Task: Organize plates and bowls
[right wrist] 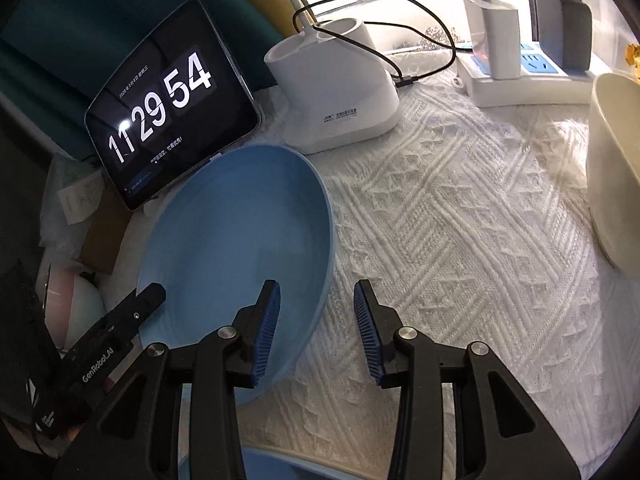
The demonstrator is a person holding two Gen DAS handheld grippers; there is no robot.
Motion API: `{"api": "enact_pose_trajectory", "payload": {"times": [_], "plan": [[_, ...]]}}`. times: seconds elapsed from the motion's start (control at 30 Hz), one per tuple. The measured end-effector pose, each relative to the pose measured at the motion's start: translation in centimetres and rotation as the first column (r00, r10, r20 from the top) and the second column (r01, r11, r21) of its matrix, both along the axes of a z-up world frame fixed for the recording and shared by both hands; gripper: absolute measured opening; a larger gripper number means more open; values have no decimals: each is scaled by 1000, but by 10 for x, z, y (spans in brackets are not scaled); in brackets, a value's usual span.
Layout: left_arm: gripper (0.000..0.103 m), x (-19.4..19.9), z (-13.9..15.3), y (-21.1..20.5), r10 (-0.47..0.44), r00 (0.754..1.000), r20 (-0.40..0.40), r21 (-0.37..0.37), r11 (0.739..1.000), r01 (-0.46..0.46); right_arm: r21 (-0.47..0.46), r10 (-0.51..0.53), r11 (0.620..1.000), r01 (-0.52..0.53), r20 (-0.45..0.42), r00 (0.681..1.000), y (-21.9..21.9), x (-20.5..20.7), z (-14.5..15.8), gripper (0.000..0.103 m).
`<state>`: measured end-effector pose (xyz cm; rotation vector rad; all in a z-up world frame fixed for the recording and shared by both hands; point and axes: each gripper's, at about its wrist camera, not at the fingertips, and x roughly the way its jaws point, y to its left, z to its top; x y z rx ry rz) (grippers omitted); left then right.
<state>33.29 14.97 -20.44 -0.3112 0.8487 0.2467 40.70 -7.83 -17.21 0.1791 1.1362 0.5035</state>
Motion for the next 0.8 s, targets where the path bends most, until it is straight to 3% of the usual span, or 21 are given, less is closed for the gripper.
{"api": "enact_pose_trajectory", "payload": {"times": [0.07,0.13,0.2,0.33,0.8], "plan": [[47,0,0,-3,-16,1000,5,2,1000,16,-7,3,1000,-3,9,1000,3,0,0,40],[47,2,0,-7,-38,999,12,4,999,38,-6,22,1000,-22,19,1000,7,-2,0,30],[46,3,0,-10,-62,998,12,-6,998,62,-24,35,999,-35,23,999,11,-4,-1,27],[36,2,0,-6,-47,999,11,-17,999,47,-47,33,998,-31,42,999,12,-6,0,17],[34,-17,25,-26,-72,996,54,31,997,71,-44,20,999,-16,100,995,-3,-25,22,17]]}}
